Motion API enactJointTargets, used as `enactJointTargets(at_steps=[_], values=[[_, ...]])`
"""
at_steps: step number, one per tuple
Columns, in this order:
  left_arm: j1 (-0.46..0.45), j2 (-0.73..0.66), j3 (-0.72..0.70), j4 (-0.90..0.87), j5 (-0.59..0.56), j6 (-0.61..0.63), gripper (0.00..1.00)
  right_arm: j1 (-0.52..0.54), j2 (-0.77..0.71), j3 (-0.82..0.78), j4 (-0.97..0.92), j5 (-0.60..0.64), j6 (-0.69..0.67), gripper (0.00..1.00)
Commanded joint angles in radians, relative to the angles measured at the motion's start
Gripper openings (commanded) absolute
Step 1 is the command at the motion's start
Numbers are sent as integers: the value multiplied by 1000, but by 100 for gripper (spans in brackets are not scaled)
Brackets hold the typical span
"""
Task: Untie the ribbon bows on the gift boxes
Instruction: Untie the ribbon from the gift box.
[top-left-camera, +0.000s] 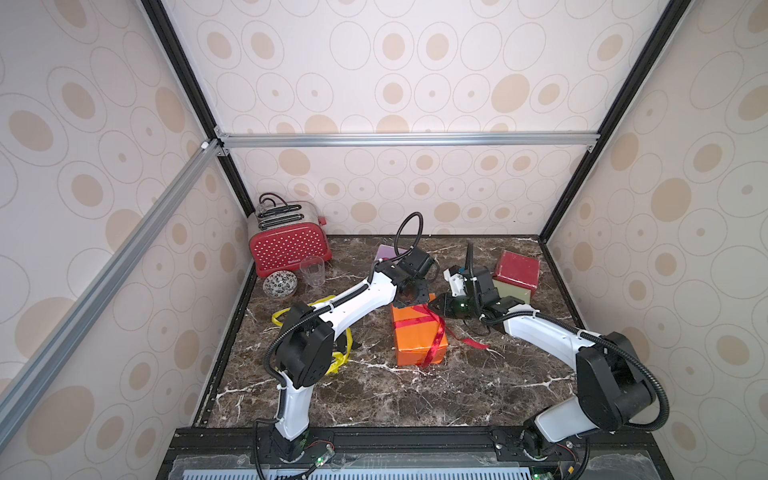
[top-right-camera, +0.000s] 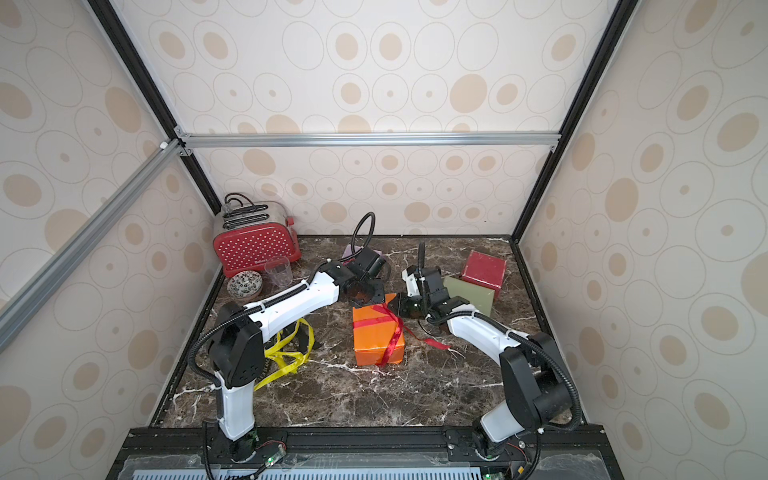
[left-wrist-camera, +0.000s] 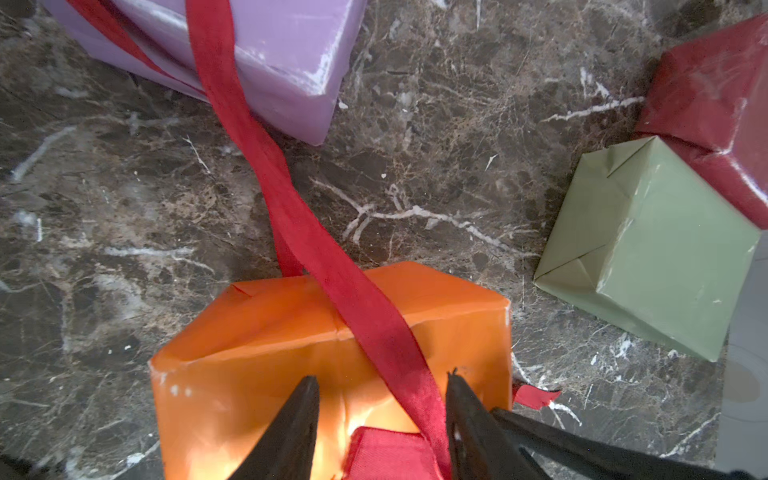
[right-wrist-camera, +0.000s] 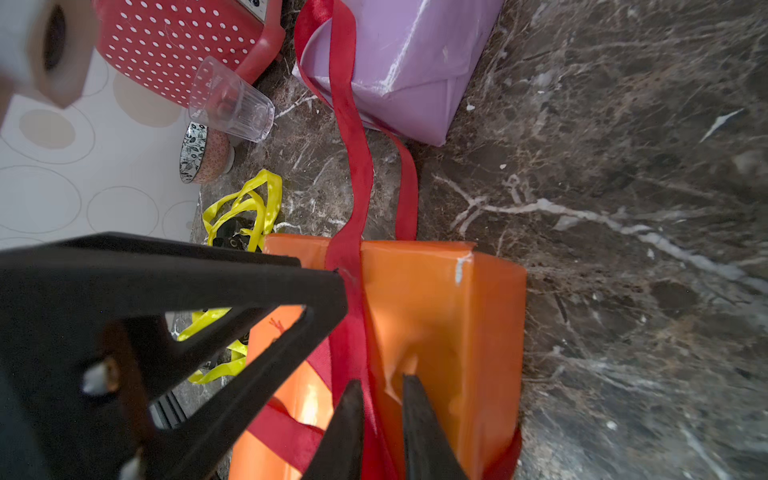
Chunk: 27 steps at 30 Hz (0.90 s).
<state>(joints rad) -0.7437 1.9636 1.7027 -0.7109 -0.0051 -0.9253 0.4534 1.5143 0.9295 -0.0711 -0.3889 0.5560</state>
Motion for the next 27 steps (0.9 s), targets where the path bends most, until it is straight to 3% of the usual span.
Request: enactJointTargets(at_steps=[1,5,13,23,27], values=[[0,34,61,-57,14,-24,50,10,29,-1,-68,5,-11,21],[1,48,66,-61,-18,-35,49,9,29,-2,-68,5,-10,21],[0,75,60,-26,23,-61,36,8,28,-3,-65,2,-10,20],[0,124,77,-41,-9,18,0,8,30,0,-65,2,-11,20],[1,121,76,-39,-47,38,0,9,30,0,-66,2,-10,19]])
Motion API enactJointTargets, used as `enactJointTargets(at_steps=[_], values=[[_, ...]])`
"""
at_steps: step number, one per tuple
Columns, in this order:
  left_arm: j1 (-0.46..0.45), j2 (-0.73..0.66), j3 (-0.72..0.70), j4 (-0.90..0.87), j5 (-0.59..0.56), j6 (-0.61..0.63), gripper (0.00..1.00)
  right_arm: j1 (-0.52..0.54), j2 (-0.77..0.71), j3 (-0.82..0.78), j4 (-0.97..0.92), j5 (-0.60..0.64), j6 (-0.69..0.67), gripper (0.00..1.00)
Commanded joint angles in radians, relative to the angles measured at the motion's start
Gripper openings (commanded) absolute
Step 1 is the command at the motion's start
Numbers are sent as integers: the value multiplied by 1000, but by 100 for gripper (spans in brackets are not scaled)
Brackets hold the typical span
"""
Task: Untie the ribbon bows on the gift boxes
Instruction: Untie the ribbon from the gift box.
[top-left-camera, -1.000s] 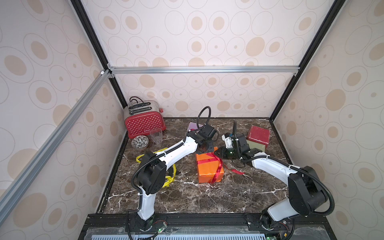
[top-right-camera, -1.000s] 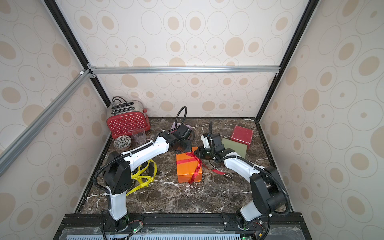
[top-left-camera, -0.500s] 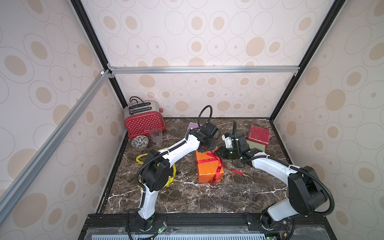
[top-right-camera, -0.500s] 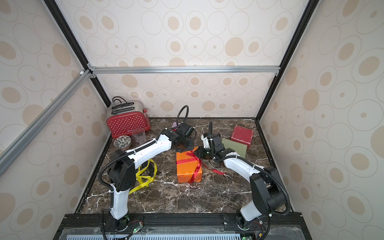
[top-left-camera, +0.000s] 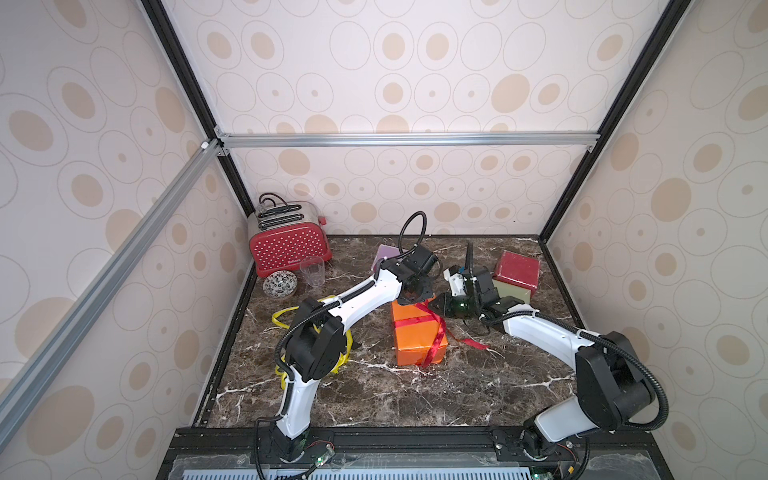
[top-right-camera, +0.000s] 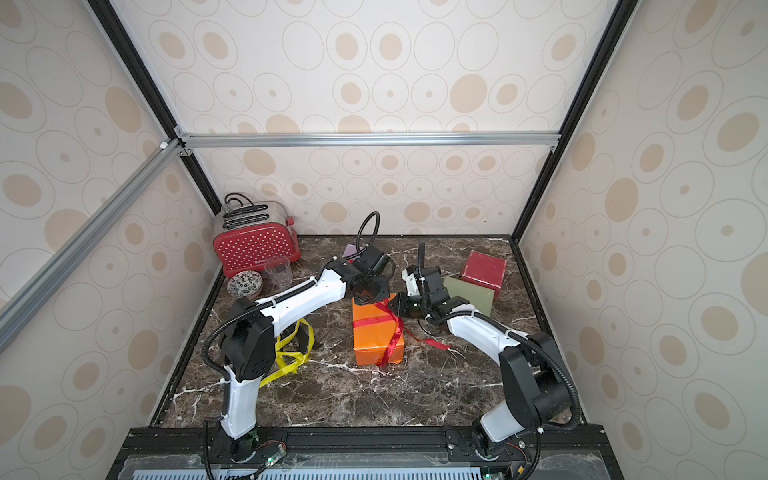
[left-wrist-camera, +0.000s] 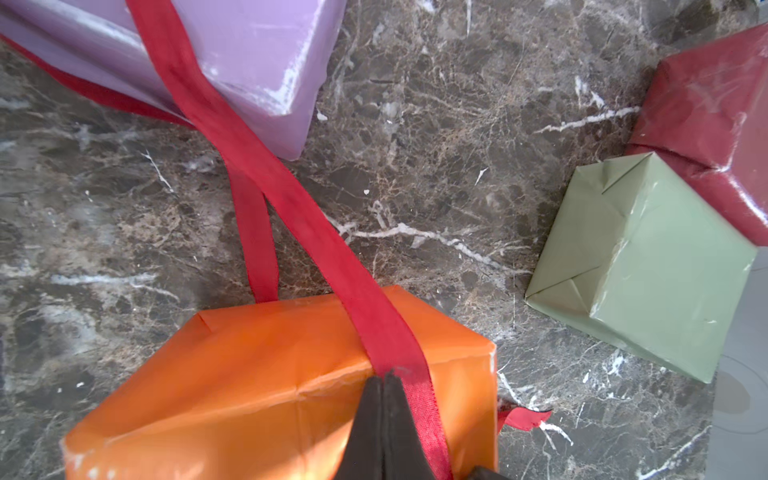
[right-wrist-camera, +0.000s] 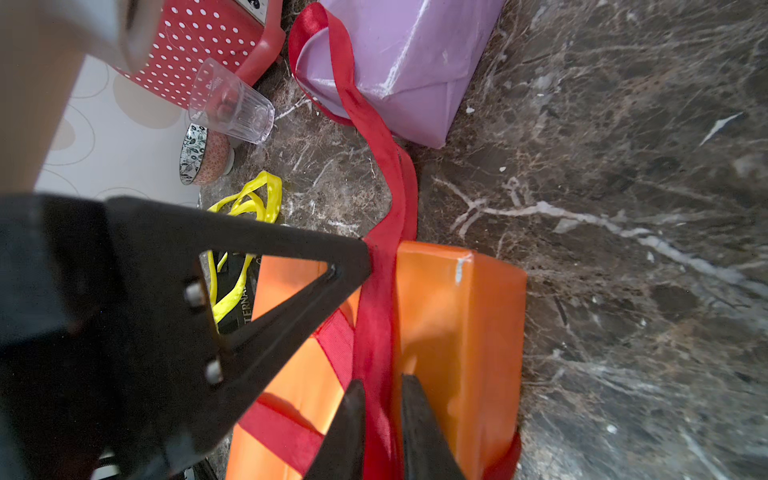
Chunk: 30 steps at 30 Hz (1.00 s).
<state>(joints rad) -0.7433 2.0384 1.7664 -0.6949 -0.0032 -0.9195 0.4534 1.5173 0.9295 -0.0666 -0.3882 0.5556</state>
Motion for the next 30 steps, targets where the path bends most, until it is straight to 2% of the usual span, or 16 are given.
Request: enactJointTargets(at_steps=[1,8,12,21,25,26,27,29,30], values=[[-1,42,10,-49,-54,39,0,9,27,-1,-70,2,-10,19],[2,-42,-61,92,-97,50,0,9,28,-1,-70,1,-11,19],[5,-71,-81,160,-81,54,0,9,27,-1,-71,1,-10,19],[16,-80,-73,177,-91,49,0,9,27,-3,-70,-1,-11,19],[18,-60,-23,97,-66,61,0,9,26,-3,-68,0,-11,19],[18,-54,-13,72,-52,57,7,8,25,-3,-69,1,-12,19],[17,-50,-11,48,-29,50,19,8,25,-3,-69,0,-11,19],[16,-47,-6,8,-6,40,34,10,26,-3,-68,0,-11,19],[15,-49,-7,-3,-7,37,37,8,26,-2,-68,-1,-11,19]])
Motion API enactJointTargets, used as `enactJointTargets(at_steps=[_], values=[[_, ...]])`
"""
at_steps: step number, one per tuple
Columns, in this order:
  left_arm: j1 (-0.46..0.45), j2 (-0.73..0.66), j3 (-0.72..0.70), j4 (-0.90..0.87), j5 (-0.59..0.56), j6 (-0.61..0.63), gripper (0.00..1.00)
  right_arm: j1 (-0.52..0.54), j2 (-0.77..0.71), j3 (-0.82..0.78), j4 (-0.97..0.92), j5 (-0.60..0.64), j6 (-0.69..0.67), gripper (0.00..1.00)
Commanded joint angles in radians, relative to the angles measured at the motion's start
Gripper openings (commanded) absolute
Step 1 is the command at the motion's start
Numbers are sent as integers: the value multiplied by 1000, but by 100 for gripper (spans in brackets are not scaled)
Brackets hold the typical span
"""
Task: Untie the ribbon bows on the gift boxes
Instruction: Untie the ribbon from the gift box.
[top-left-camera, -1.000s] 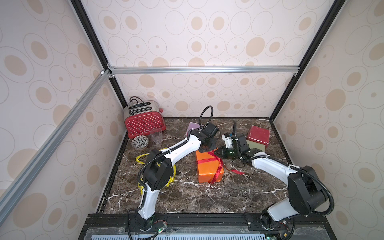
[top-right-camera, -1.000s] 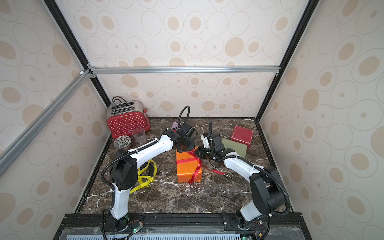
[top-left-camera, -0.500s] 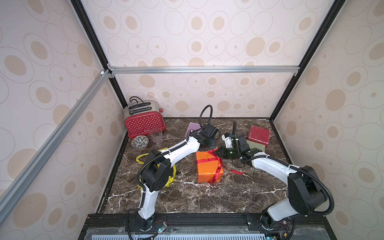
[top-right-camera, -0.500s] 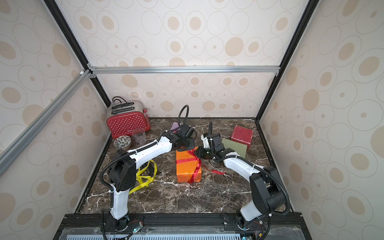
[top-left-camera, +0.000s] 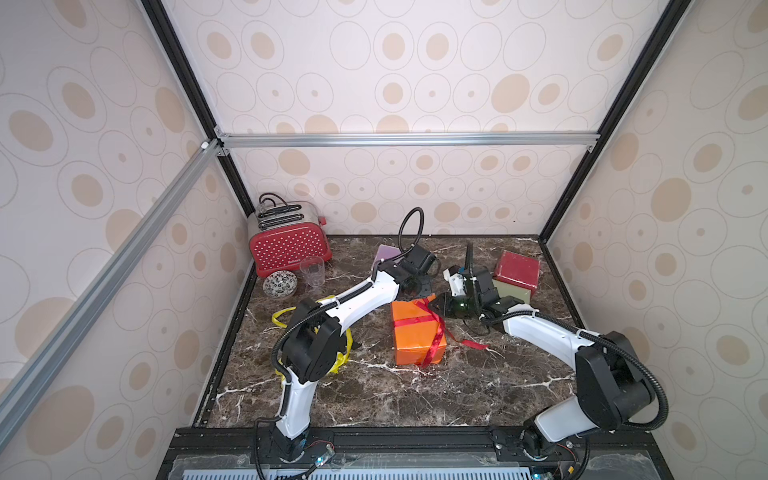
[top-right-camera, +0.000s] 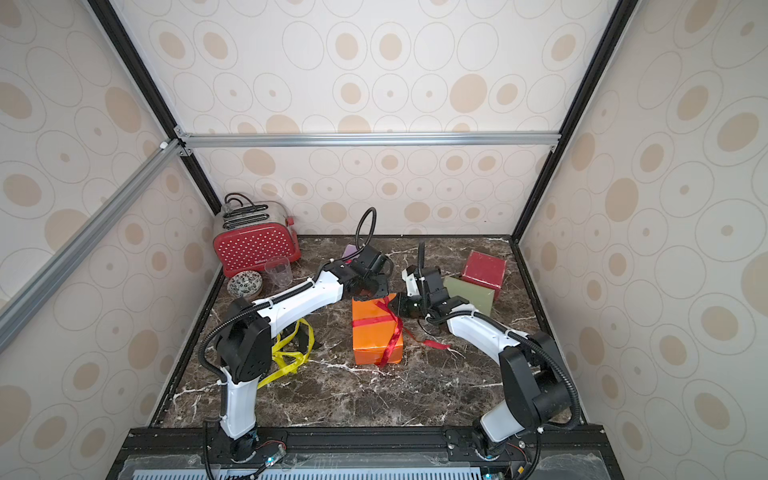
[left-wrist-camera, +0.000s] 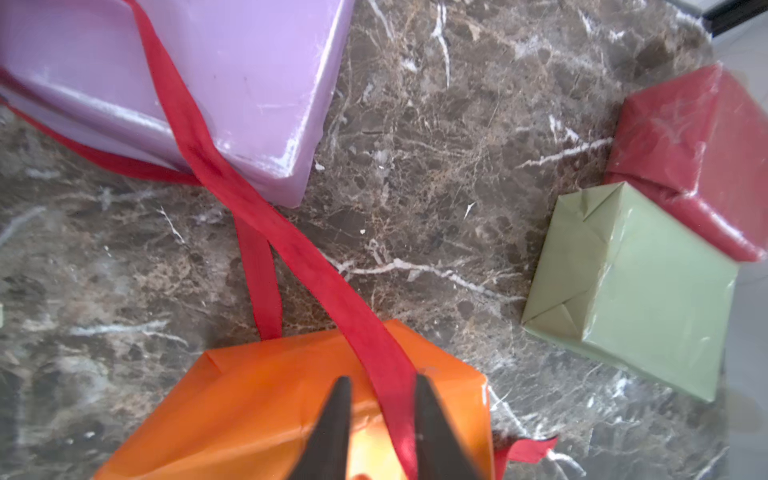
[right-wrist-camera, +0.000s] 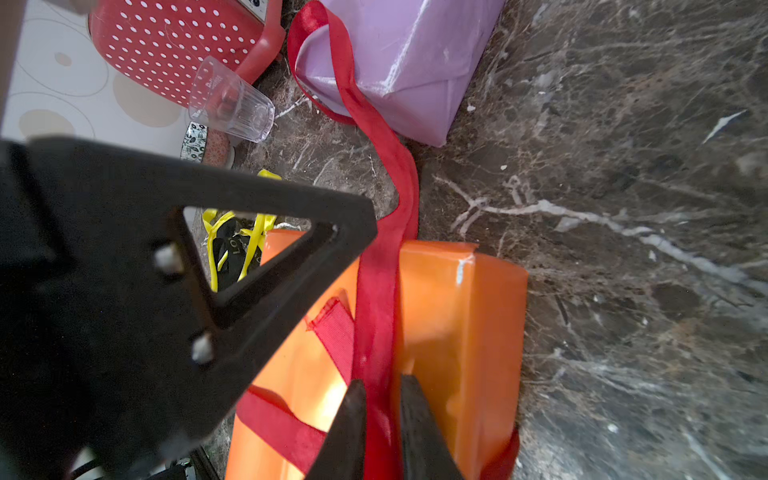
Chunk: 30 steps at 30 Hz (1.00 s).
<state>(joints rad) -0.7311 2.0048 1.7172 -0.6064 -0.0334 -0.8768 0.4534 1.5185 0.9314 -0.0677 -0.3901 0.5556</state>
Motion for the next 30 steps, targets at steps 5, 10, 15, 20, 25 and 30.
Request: enactJointTargets(at_steps=[5,10,15,20,25,30], values=[[-9,3,69,-133,8,2,43,9,26,-4,-67,1,-10,19],[-10,57,105,-149,43,-2,40,9,24,-5,-66,1,-11,19],[-10,128,184,-197,70,23,35,8,21,-6,-64,0,-11,19],[-10,165,210,-221,75,44,29,9,21,-7,-63,-1,-12,19],[-11,168,193,-193,83,41,15,9,22,-7,-59,-3,-12,20],[-8,153,185,-167,57,38,0,8,22,-6,-57,-4,-12,20]])
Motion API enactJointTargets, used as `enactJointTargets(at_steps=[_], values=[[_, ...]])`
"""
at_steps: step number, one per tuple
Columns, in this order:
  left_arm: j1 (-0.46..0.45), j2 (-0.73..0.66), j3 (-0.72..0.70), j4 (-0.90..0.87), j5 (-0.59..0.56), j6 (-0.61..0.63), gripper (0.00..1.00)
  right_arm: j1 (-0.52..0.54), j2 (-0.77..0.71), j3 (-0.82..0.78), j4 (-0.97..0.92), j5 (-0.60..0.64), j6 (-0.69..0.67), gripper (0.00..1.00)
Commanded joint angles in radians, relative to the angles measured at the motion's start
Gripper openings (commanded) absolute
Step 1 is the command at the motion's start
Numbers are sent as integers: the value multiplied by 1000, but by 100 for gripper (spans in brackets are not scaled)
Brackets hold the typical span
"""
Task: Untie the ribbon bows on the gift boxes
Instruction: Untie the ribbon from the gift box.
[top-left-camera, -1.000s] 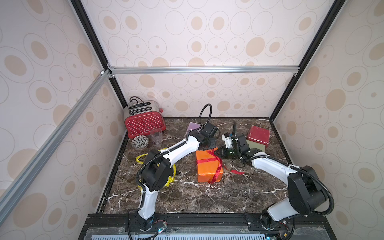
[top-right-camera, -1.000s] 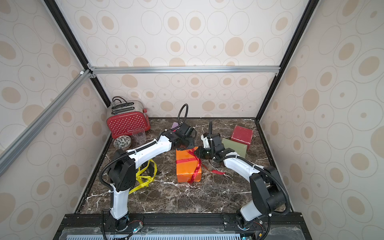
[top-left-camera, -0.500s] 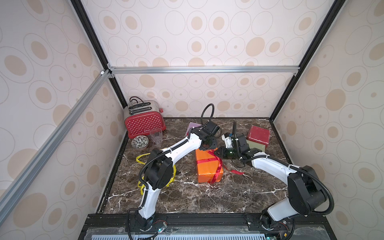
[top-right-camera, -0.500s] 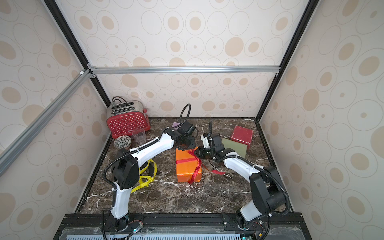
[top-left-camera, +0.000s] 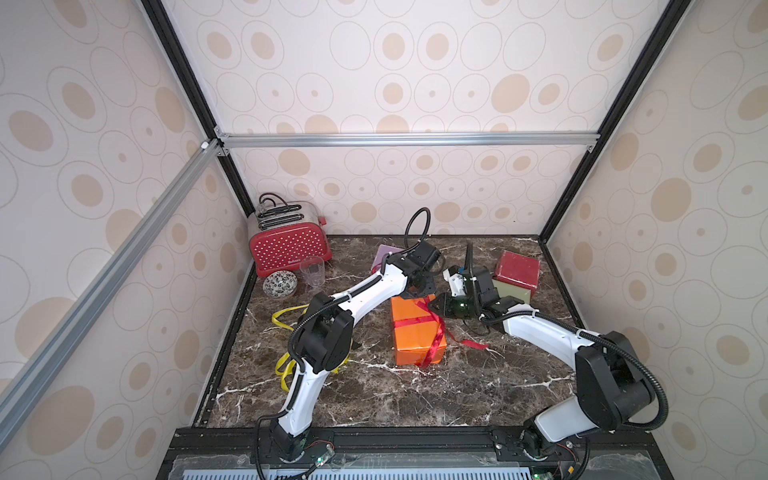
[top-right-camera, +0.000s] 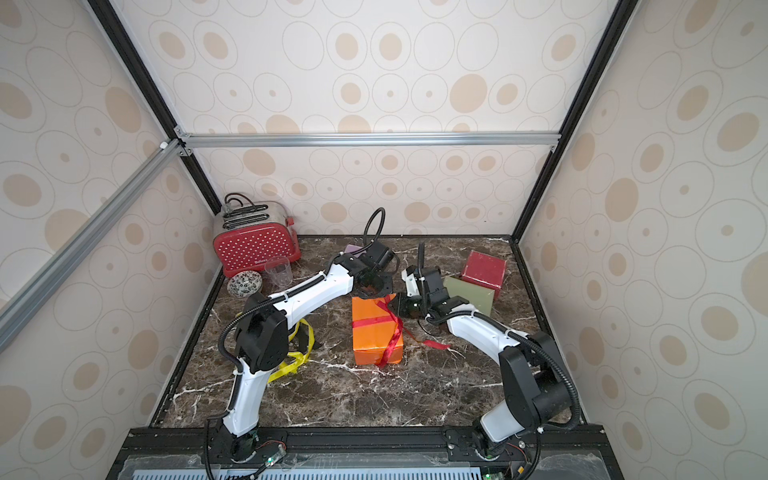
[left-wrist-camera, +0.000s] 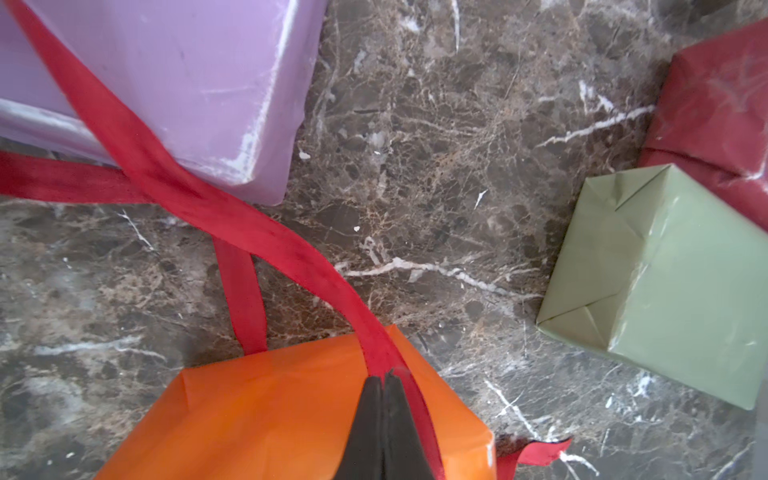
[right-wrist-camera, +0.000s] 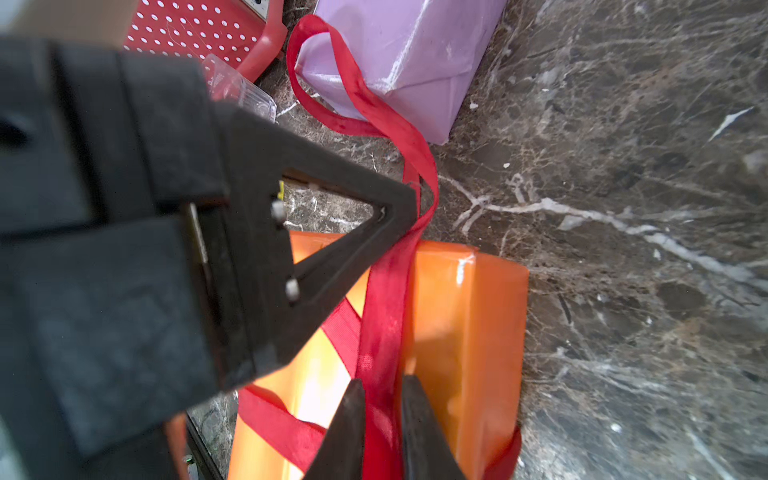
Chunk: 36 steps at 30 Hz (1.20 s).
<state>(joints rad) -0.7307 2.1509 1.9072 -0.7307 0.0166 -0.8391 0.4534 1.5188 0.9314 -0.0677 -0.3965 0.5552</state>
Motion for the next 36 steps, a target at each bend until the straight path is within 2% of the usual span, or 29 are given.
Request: enactJointTargets(at_steps=[1,8,17,23,27,32,36], values=[[-9,2,-5,-37,1,-2,0,10,24,-7,-58,2,-11,20],[-7,-67,-62,86,-15,-16,0,9,5,-17,-48,6,-13,21],[7,-182,-183,299,-25,-40,0,9,-25,-42,-14,6,-11,28],[15,-208,-186,319,-24,-39,0,8,-52,-60,4,18,-9,32],[21,-261,-223,285,-63,-21,0,6,-80,-77,11,49,-8,34],[21,-411,-398,264,-127,30,0,7,-134,-106,35,113,15,37],[15,-527,-571,294,-115,58,1,10,-143,-25,-70,147,23,38]])
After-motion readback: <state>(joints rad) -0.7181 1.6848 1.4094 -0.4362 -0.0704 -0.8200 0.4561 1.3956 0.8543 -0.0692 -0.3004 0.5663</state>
